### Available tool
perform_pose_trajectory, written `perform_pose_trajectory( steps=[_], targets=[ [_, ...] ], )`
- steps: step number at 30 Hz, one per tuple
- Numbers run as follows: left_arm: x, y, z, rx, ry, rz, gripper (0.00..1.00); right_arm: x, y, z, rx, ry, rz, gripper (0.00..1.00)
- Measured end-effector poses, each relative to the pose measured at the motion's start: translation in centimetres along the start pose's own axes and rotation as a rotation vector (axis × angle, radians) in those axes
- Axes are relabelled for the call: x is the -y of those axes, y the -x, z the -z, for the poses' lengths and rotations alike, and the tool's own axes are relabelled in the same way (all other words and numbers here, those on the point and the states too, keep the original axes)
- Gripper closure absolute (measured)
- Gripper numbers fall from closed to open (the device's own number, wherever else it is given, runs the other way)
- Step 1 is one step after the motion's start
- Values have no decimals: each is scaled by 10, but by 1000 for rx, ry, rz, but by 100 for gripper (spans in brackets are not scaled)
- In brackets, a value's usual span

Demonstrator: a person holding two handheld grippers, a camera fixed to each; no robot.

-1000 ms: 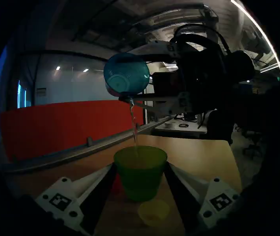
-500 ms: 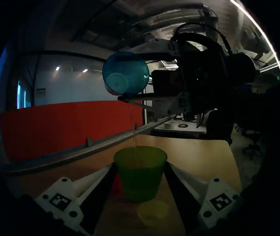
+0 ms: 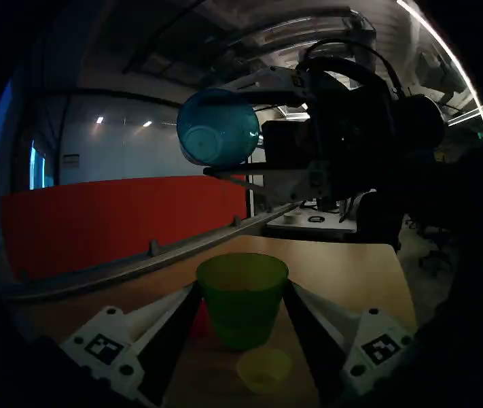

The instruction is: Pour water

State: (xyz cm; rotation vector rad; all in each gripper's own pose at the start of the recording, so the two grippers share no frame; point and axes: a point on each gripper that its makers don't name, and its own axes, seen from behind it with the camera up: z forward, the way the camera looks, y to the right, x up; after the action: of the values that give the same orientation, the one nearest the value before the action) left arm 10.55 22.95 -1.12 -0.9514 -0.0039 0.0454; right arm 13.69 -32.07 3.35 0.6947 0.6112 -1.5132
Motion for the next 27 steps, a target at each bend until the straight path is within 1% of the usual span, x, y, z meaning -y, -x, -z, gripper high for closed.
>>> perform_pose_trajectory(
  steps=[9, 12, 15, 18, 21, 27],
  targets=[
    [0, 0, 0, 0, 0, -1, 14, 2, 0, 1, 1, -2, -11, 12],
    [1, 0, 0, 0, -2, 0, 14, 1, 0, 1, -1, 1, -30, 12],
    [1, 0, -1, -1, -3, 0, 14, -1, -1, 2, -4, 6, -82, 12],
    [1, -1, 0, -1, -5, -1, 15, -1, -1, 4, -11, 4, -167, 12],
    [2, -2, 0, -3, -5, 0, 14, 1, -3, 6, -25, -5, -270, 12],
    [4, -3, 0, -5, -13, 3, 14, 4, -8, 12, -55, -11, -500, 12]
  ],
)
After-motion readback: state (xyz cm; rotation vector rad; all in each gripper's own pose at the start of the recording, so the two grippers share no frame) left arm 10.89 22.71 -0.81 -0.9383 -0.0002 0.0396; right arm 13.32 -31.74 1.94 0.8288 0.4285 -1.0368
